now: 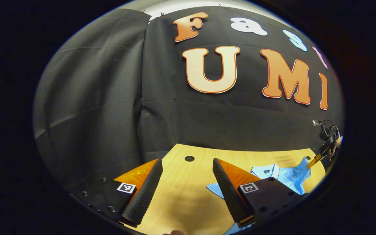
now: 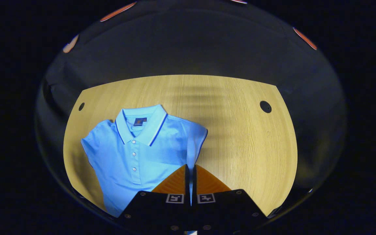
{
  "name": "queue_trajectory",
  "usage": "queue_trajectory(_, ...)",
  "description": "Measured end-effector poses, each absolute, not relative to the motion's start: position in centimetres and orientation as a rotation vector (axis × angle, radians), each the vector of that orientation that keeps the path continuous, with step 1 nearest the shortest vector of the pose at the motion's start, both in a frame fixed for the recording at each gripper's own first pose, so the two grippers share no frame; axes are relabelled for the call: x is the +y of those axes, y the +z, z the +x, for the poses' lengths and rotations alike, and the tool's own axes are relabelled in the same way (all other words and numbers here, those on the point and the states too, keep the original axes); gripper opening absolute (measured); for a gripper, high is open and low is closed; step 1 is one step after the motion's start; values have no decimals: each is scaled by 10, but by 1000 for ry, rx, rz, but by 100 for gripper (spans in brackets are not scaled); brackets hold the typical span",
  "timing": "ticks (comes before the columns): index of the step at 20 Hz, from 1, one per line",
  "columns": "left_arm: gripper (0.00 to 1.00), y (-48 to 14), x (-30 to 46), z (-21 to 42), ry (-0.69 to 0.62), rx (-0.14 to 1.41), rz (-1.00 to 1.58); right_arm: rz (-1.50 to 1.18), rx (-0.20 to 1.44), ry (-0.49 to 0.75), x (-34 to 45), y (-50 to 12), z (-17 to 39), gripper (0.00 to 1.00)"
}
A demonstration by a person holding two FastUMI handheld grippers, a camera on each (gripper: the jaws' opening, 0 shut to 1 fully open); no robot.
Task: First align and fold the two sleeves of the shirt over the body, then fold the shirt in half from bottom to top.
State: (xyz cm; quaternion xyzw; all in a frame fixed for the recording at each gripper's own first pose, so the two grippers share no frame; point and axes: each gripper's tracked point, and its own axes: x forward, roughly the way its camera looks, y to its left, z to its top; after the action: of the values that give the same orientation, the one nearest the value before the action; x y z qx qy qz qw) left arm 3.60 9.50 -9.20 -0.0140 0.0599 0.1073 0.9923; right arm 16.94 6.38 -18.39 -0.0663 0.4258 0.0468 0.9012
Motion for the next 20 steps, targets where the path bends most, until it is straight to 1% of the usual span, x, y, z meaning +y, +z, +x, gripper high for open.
queue_trajectory(8,100,-93,97,34,240,131,-43,-162,867,223,145,-188,157,2)
queue_trajectory(9,99,-94,97,33,242,134,-44,-157,868,242,156,-189,155,7)
queue_trajectory(10,99,-94,98,33,243,135,-44,-147,873,260,165,-192,152,2)
queue_trajectory(12,100,-95,99,32,249,146,-43,-128,884,304,185,-197,146,2)
queue_trajectory(13,99,-96,100,30,248,150,-45,-133,876,323,193,-197,144,6)
queue_trajectory(14,99,-97,99,29,246,155,-49,-147,851,342,200,-194,144,11)
queue_trajectory(15,99,-97,99,29,244,156,-50,-139,845,357,206,-193,139,13)
queue_trajectory(16,100,-97,99,30,239,154,-48,-126,846,366,213,-193,136,20)
queue_trajectory(17,100,-97,100,30,238,154,-41,-120,838,367,214,-190,135,31)
queue_trajectory(18,100,-98,102,30,238,158,-36,-119,825,362,215,-188,135,58)
queue_trajectory(19,99,-98,103,29,235,159,-33,-116,814,358,215,-185,135,70)
queue_trajectory(20,100,-98,104,29,236,157,-33,-114,806,353,214,-182,132,93)
